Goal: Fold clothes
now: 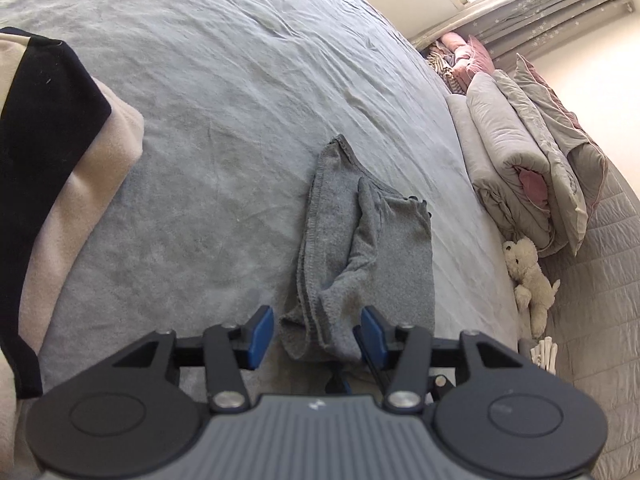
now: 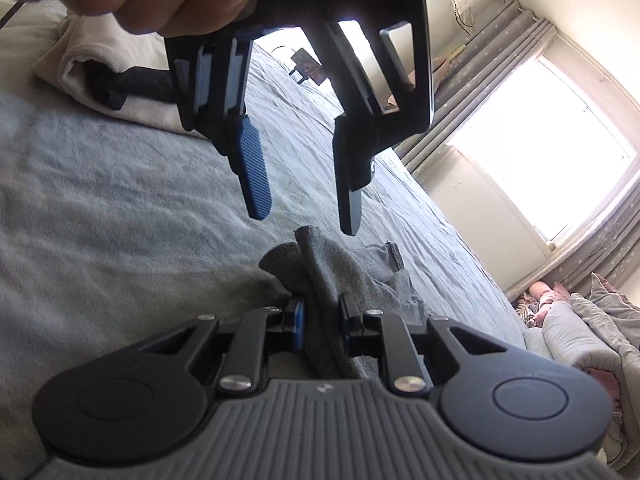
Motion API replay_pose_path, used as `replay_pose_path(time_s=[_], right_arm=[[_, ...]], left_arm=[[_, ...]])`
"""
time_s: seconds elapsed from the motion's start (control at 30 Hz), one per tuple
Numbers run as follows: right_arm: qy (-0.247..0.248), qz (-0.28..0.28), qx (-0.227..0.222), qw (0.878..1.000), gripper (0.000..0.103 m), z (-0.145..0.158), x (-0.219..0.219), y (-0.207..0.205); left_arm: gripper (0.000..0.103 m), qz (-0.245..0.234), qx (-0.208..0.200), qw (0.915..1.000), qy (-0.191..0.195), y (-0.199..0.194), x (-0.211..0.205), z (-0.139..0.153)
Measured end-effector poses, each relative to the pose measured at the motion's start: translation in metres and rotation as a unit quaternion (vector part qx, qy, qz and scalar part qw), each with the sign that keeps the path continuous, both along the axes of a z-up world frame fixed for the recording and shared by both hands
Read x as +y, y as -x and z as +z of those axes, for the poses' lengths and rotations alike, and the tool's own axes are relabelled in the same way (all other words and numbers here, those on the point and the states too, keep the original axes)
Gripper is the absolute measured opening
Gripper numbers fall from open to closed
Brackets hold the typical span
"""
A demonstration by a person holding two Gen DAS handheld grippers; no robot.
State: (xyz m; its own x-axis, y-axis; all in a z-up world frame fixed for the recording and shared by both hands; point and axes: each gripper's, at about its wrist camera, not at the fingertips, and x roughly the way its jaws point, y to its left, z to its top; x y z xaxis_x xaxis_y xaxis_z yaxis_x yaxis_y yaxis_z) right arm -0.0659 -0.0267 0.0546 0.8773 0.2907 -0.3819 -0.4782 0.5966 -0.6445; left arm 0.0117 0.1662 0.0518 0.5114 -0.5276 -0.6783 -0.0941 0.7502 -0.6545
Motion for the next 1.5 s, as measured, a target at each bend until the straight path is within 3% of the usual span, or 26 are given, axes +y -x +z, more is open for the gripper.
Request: replay_pose_path(time_s=[0.23, 0.4, 0.73, 0.87, 1.13, 1.33, 1.5], right_arm=[[-0.043, -0.014, 0.024, 0.999, 0.018, 0.012, -0.001, -0.026], [-0.038, -0.012, 0.02, 0.999, 0.018, -0.036, -0.006, -0.06], [-0.039, -0.013, 0.024, 0.999, 0.018, -0.056, -0.004, -0.043], [-0.045, -0.014, 0.041, 0.998, 0.018, -0.059, -0.005, -0.048], [-0.047, -0.024, 0.061, 0.997, 0.018, -0.058, -0.002, -0.059], [0.002, 0.003, 0.063, 0.998, 0.037, -0.057, -0.002, -0.057], [-0.015, -0.014, 0.09, 0.996, 0.039, -0.039, -0.027, -0.07]], left_arm=[[0.077, -0.015, 0.017, 0.9994, 0.027, -0.001, -0.014, -0.012], [0.077, 0.002, 0.02, 0.9991, 0.038, -0.009, -0.026, -0.02], [0.05, -0.008, 0.0, 0.9999, -0.013, -0.02, -0.048, -0.024], [0.033, -0.021, -0.014, 0.9992, -0.031, -0.019, -0.052, -0.023], [0.027, -0.026, -0.024, 0.9984, -0.044, -0.016, -0.055, -0.024], [0.021, -0.026, -0.022, 0.9986, -0.04, -0.017, -0.051, -0.025], [0.021, -0.029, -0.028, 0.9979, -0.051, -0.015, -0.054, -0.025]])
